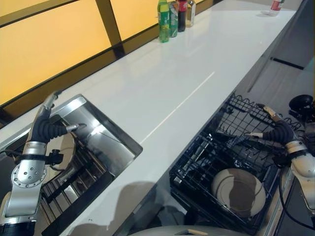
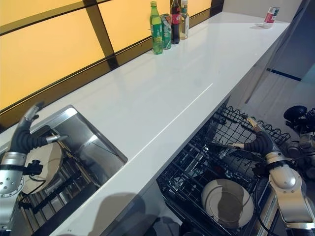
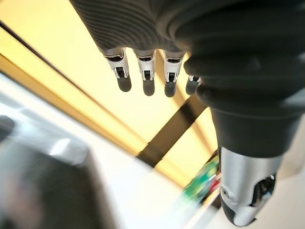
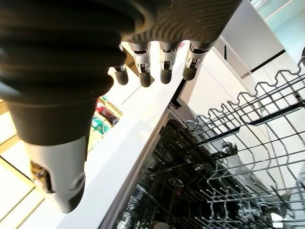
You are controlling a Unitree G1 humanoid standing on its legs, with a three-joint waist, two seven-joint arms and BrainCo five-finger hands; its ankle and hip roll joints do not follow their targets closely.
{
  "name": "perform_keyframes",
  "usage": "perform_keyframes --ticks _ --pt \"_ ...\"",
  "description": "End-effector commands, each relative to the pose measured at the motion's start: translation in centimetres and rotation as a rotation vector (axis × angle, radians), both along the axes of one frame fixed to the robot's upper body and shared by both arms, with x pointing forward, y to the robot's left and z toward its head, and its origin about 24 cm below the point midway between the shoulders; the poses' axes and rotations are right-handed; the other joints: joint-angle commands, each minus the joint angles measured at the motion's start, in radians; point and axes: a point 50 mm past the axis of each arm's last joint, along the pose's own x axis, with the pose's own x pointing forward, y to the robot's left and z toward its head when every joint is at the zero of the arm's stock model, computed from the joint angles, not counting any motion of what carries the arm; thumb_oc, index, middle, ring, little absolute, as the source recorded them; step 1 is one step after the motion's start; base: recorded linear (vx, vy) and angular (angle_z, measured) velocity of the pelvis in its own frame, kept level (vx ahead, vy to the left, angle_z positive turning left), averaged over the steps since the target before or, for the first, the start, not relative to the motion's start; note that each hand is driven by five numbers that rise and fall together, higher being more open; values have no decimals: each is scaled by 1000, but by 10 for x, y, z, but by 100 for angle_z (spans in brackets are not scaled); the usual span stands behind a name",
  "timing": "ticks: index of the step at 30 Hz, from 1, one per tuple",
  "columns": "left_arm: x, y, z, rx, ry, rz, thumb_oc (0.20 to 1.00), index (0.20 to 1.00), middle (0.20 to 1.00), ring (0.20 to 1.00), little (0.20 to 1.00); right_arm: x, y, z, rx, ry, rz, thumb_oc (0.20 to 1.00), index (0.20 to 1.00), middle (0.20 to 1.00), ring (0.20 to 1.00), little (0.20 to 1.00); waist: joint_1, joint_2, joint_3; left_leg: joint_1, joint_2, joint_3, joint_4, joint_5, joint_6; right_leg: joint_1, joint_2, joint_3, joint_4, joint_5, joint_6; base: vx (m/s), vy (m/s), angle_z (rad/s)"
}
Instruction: Pick up plates and place into dishwasher.
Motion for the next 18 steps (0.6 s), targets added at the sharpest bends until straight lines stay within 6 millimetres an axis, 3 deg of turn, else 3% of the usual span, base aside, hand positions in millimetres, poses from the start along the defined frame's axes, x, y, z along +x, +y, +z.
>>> perform_keyframes --ticks 1,6,9,15,18 --pt "-3 18 24 195 68 16 1000 1000 1000 1000 1000 4 4 55 -17 -304 14 1000 1000 1000 1000 1000 20 -59 -53 -171 6 -31 -77 148 -6 70 -27 2 65 -148 49 -35 7 3" --pt "-3 15 20 212 132 -15 1000 1000 1000 1000 1000 -4 16 88 61 -632 12 1000 1000 1000 1000 1000 38 -42 -44 -180 4 -43 -76 159 -6 73 -29 -11 69 -152 50 -19 21 14" --pt "-3 13 18 237 160 -23 1000 1000 1000 1000 1000 -9 25 100 64 -743 53 1000 1000 1000 1000 1000 54 -33 -45 -188 0 -54 -72 164 -8 76 -32 -26 69 -155 51 -9 26 12" --pt "-6 20 23 333 205 31 1000 1000 1000 1000 1000 -9 32 109 63 -805 93 1000 1000 1000 1000 1000 94 -28 -51 -205 -5 -72 -68 179 -13 86 -37 -67 65 -159 52 7 6 12" --pt "-11 23 16 376 241 53 1000 1000 1000 1000 1000 -9 32 110 74 -806 90 1000 1000 1000 1000 1000 106 -28 -49 -213 -7 -85 -66 184 -14 89 -36 -81 68 -162 48 26 3 20"
